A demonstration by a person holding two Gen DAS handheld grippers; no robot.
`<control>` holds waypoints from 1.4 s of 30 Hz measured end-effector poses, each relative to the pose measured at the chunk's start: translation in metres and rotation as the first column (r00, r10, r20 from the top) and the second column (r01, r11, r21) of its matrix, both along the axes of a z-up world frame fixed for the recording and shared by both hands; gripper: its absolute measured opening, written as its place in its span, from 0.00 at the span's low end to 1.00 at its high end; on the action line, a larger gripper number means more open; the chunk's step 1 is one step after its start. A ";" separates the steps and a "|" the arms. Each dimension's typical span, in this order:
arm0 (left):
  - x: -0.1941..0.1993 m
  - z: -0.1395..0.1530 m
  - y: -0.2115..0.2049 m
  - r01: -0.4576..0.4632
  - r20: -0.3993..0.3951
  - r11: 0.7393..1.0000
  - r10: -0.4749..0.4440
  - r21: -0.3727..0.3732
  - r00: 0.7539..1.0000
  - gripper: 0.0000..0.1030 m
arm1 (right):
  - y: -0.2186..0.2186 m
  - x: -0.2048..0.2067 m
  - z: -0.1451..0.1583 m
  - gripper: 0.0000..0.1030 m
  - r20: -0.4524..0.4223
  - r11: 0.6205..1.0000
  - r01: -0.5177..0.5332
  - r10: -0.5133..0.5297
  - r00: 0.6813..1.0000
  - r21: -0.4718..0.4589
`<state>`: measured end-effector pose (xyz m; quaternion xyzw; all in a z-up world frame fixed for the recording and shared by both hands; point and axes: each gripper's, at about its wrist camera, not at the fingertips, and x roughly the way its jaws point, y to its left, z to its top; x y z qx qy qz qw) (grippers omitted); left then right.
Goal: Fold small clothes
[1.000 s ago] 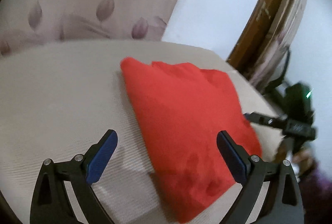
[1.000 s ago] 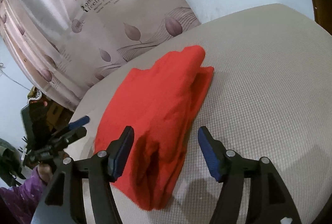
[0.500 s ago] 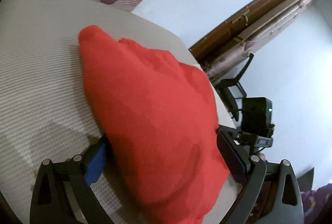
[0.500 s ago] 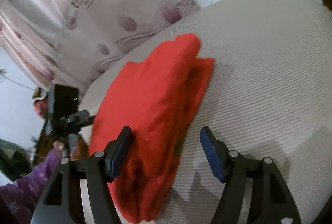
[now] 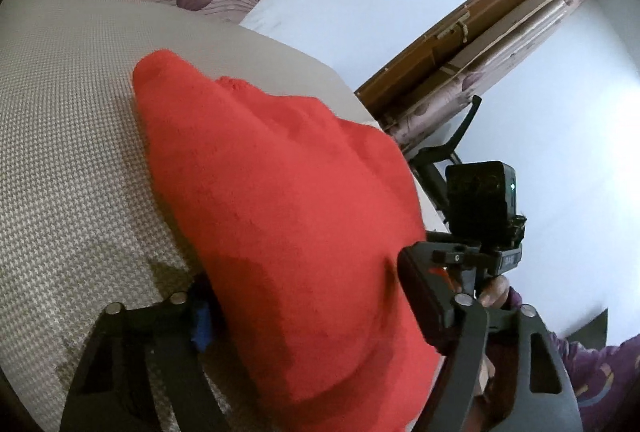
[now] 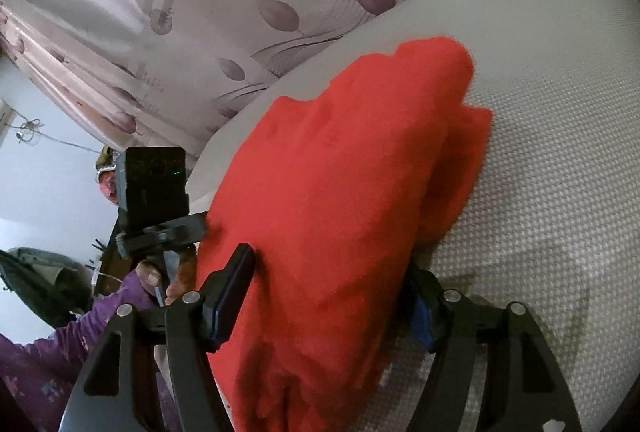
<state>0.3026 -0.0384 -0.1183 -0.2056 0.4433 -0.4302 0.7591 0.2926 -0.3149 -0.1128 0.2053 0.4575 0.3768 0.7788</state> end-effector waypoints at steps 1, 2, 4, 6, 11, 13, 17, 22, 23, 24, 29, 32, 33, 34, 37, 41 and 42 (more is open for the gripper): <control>-0.001 0.000 0.000 0.004 0.001 1.000 -0.004 0.002 1.000 0.74 | 0.000 -0.001 0.000 0.66 -0.001 1.000 -0.009 0.009 1.000 -0.003; -0.002 -0.001 0.000 0.010 0.002 1.000 -0.010 0.010 1.000 0.74 | 0.001 -0.002 0.000 0.66 -0.003 1.000 -0.021 0.021 1.000 -0.005; -0.004 0.000 -0.001 0.023 0.008 0.999 -0.023 0.027 1.000 0.74 | 0.000 -0.003 0.000 0.66 -0.011 0.999 -0.054 0.054 0.999 -0.009; -0.005 -0.001 -0.001 0.048 0.006 0.998 -0.048 0.036 0.999 0.74 | -0.002 -0.003 0.000 0.63 -0.016 0.997 -0.079 0.078 0.997 -0.017; -0.003 -0.002 0.003 0.108 -0.022 0.994 -0.107 0.019 0.994 0.74 | -0.007 -0.003 -0.001 0.63 -0.024 0.995 -0.095 0.095 0.995 0.001; -0.001 -0.002 0.001 0.099 -0.032 0.995 -0.099 0.021 0.995 0.74 | -0.005 -0.001 -0.001 0.63 -0.020 0.996 -0.090 0.091 0.996 0.006; -0.005 -0.001 -0.006 0.096 -0.019 0.994 -0.095 0.056 0.995 0.74 | 0.005 0.004 -0.002 0.59 -0.018 0.997 -0.080 0.080 0.997 0.001; -0.011 -0.001 -0.016 0.001 0.004 0.991 -0.002 0.132 1.000 0.54 | -0.001 0.012 -0.012 0.34 -0.085 0.999 -0.029 0.032 0.996 0.039; -0.012 -0.001 -0.016 -0.019 0.006 0.989 0.018 0.147 1.000 0.49 | 0.000 0.012 -0.013 0.32 -0.090 0.999 -0.022 0.025 0.996 0.035; -0.013 -0.002 -0.014 -0.033 0.002 0.989 0.033 0.145 0.999 0.46 | 0.002 0.011 -0.013 0.31 -0.092 0.999 -0.014 0.017 0.996 0.033; -0.029 0.004 -0.017 -0.118 0.079 0.970 0.104 0.214 0.991 0.38 | 0.009 0.006 -0.013 0.29 -0.100 0.997 0.029 -0.022 0.995 0.071; -0.040 0.011 -0.020 -0.154 0.123 0.951 0.124 0.268 0.985 0.38 | 0.011 -0.002 -0.010 0.28 -0.089 0.994 0.053 -0.044 0.995 0.096; -0.044 0.013 -0.020 -0.161 0.136 0.945 0.127 0.284 0.983 0.38 | 0.013 -0.006 -0.008 0.28 -0.082 0.993 0.055 -0.047 0.995 0.100; -0.049 0.015 -0.020 -0.168 0.152 0.938 0.127 0.302 0.980 0.38 | 0.016 -0.009 -0.006 0.28 -0.078 0.993 0.057 -0.049 0.996 0.103; -0.062 0.022 -0.015 -0.190 0.179 0.920 0.135 0.343 0.975 0.38 | 0.027 -0.019 -0.001 0.28 -0.065 0.994 0.051 -0.045 0.997 0.098; -0.080 0.032 -0.005 -0.232 0.225 0.891 0.152 0.390 0.962 0.38 | 0.046 -0.030 0.006 0.28 -0.057 0.994 0.033 -0.028 0.998 0.104; -0.085 0.034 -0.001 -0.241 0.231 0.886 0.158 0.397 0.960 0.38 | 0.051 -0.033 0.007 0.28 -0.055 0.994 0.028 -0.023 0.998 0.104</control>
